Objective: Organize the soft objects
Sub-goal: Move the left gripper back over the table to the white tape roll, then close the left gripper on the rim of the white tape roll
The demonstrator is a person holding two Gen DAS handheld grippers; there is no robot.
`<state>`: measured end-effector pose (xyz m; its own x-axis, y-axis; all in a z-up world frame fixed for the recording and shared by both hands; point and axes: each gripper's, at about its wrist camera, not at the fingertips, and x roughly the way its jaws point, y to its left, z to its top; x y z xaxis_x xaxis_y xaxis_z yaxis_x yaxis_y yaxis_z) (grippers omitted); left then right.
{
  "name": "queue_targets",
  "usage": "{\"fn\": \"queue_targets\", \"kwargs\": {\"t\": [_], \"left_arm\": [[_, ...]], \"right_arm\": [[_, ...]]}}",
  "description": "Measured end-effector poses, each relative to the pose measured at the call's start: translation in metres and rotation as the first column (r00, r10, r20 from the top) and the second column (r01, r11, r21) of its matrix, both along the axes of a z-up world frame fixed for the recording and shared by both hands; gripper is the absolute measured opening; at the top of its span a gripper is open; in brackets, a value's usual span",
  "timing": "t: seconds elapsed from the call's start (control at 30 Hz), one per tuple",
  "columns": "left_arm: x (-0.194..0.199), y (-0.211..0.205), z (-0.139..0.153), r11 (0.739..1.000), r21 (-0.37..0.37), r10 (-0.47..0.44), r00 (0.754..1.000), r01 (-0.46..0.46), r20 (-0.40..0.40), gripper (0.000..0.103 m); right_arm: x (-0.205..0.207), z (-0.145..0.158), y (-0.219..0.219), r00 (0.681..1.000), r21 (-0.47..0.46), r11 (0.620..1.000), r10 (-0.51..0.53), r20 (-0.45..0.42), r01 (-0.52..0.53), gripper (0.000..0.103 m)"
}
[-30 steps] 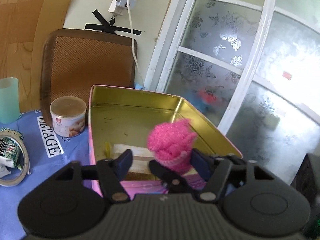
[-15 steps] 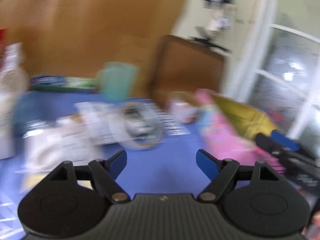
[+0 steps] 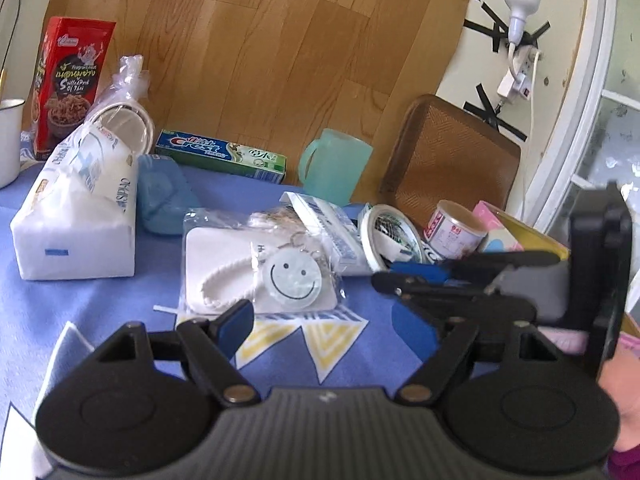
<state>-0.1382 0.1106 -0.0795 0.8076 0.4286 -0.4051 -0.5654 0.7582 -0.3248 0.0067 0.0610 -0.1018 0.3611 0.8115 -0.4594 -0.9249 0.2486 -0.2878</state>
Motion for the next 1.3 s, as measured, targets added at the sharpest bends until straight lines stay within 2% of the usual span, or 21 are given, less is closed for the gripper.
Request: {"fn": "queue_targets", "kwargs": {"t": [0.17, 0.27, 0.33, 0.4, 0.47, 0.5, 0.53, 0.57, 0.6, 0.67, 0.73, 0.77, 0.8, 0.83, 0.93, 1.07, 1.17, 1.3], "left_arm": [[-0.010, 0.007, -0.002, 0.998, -0.064, -0.011, 0.999, 0.014, 0.036, 0.079], [-0.012, 0.005, 0.000, 0.995, -0.090, -0.045, 0.998, 0.050, 0.047, 0.076], [-0.010, 0.000, 0.001, 0.992, -0.099, -0.074, 0.997, 0.077, 0.039, 0.075], [-0.005, -0.007, 0.004, 0.988, -0.108, -0.106, 0.994, 0.107, 0.022, 0.070], [0.004, -0.019, 0.008, 0.986, -0.099, -0.139, 0.990, 0.136, -0.023, 0.066], [0.010, -0.024, 0.010, 0.985, -0.090, -0.155, 0.987, 0.150, -0.043, 0.066], [0.017, -0.029, 0.012, 0.983, -0.082, -0.172, 0.983, 0.166, -0.063, 0.065], [0.024, -0.032, 0.013, 0.981, -0.077, -0.187, 0.979, 0.181, -0.080, 0.064], [0.032, -0.036, 0.015, 0.979, -0.072, -0.200, 0.974, 0.193, -0.106, 0.062], [0.052, -0.041, 0.014, 0.977, -0.063, -0.212, 0.961, 0.204, -0.178, 0.060], [0.070, -0.043, 0.009, 0.977, -0.068, -0.214, 0.947, 0.204, -0.239, 0.053], [0.075, -0.045, 0.006, 0.978, -0.060, -0.210, 0.946, 0.202, -0.246, 0.053], [0.079, -0.048, 0.005, 0.979, -0.037, -0.202, 0.946, 0.200, -0.252, 0.048], [0.081, -0.052, 0.004, 0.980, -0.017, -0.198, 0.945, 0.200, -0.261, 0.038], [0.083, -0.059, 0.006, 0.981, -0.005, -0.185, 0.942, 0.192, -0.281, 0.037], [0.073, -0.066, 0.025, 0.974, -0.016, -0.223, 0.954, 0.225, -0.198, 0.035], [0.080, -0.082, 0.045, 0.962, 0.047, -0.259, 0.955, 0.269, -0.146, 0.035], [0.112, -0.105, 0.067, 0.932, 0.127, -0.327, 0.938, 0.340, -0.115, 0.035]], "right_arm": [[-0.028, 0.012, -0.059, 0.997, 0.033, 0.996, 0.077, -0.016, -0.077, 0.012], [-0.054, 0.013, -0.099, 0.988, 0.019, 0.988, 0.155, -0.013, -0.155, 0.012], [-0.066, 0.013, -0.123, 0.984, 0.049, 0.983, 0.179, -0.013, -0.179, 0.016], [-0.064, 0.015, -0.139, 0.984, 0.105, 0.981, 0.168, -0.065, -0.161, 0.033], [-0.055, 0.015, -0.148, 0.984, 0.166, 0.980, 0.134, -0.120, -0.113, 0.055], [-0.049, 0.013, -0.150, 0.984, 0.184, 0.979, 0.115, -0.135, -0.089, 0.061], [-0.044, 0.010, -0.147, 0.984, 0.183, 0.981, 0.091, -0.152, -0.062, 0.077], [-0.038, 0.007, -0.142, 0.984, 0.170, 0.985, 0.069, -0.166, -0.040, 0.088], [-0.032, 0.003, -0.137, 0.982, 0.152, 0.988, 0.060, -0.179, -0.032, 0.090], [-0.020, -0.006, -0.125, 0.979, 0.093, 0.995, 0.046, -0.200, -0.028, 0.091], [-0.010, -0.013, -0.111, 0.978, 0.033, 0.999, 0.001, -0.208, 0.006, 0.091], [-0.005, -0.014, -0.107, 0.974, 0.042, 0.999, -0.001, -0.227, 0.011, 0.092], [-0.001, -0.014, -0.105, 0.968, 0.044, 0.999, 0.002, -0.249, 0.009, 0.092], [0.000, -0.013, -0.103, 0.968, 0.054, 0.999, 0.007, -0.252, 0.007, 0.080], [-0.007, -0.014, -0.107, 0.973, 0.082, 0.997, 0.003, -0.231, 0.016, 0.079], [-0.016, -0.005, -0.135, 0.990, 0.196, 0.980, -0.006, -0.141, 0.034, 0.079], [-0.021, 0.005, -0.155, 0.997, 0.282, 0.956, -0.070, -0.038, 0.078, 0.079], [-0.016, 0.019, -0.182, 0.980, 0.380, 0.913, -0.187, 0.063, 0.150, 0.079]]}}
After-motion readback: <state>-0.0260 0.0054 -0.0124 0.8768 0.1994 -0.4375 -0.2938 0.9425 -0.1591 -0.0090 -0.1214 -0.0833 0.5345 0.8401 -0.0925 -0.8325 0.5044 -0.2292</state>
